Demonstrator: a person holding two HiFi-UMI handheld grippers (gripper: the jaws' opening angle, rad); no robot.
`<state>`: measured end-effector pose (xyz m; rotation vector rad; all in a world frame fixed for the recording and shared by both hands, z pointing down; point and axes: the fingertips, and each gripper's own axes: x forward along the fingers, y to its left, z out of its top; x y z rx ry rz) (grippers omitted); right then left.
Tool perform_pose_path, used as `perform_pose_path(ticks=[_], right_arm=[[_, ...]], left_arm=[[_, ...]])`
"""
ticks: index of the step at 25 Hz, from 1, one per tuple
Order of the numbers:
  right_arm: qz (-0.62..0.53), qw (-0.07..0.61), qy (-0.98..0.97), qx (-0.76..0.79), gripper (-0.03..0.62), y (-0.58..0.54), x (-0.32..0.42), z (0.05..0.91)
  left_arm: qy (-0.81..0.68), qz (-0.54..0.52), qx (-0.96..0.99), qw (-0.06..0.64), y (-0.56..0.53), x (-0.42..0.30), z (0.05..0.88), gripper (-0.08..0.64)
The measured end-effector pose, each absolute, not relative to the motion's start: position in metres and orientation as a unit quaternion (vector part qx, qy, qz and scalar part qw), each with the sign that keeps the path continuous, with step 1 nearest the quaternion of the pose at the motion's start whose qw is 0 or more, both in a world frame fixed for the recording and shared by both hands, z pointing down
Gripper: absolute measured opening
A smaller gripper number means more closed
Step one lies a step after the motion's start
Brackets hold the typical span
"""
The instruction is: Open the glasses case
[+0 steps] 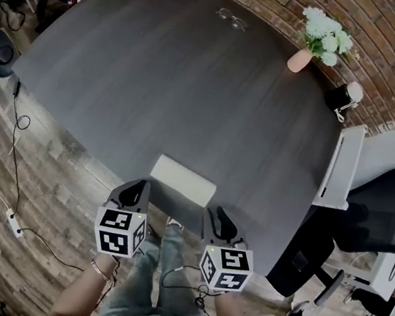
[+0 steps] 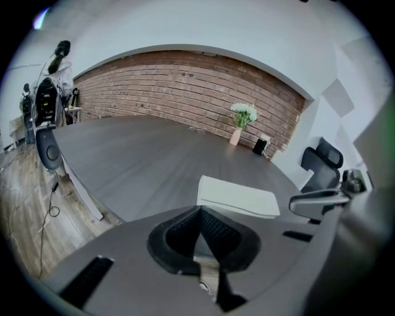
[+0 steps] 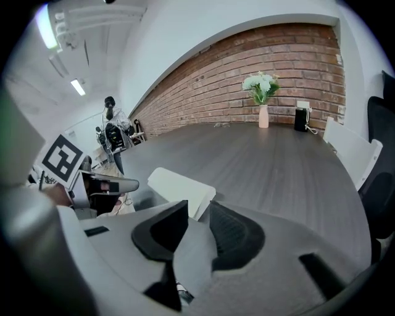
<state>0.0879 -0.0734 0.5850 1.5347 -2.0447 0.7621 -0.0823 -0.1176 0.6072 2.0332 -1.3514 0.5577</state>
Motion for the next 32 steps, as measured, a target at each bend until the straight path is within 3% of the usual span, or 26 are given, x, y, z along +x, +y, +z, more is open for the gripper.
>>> perform_pose_path(ticks=[32], right_arm=[[0.191, 0.348, -0.769, 0.501, 0.117, -0.079, 0.064, 0.615]], left_arm=[[-0.485, 0.237, 0.783, 0.309, -0.132, -0.063, 0.624, -0.005]])
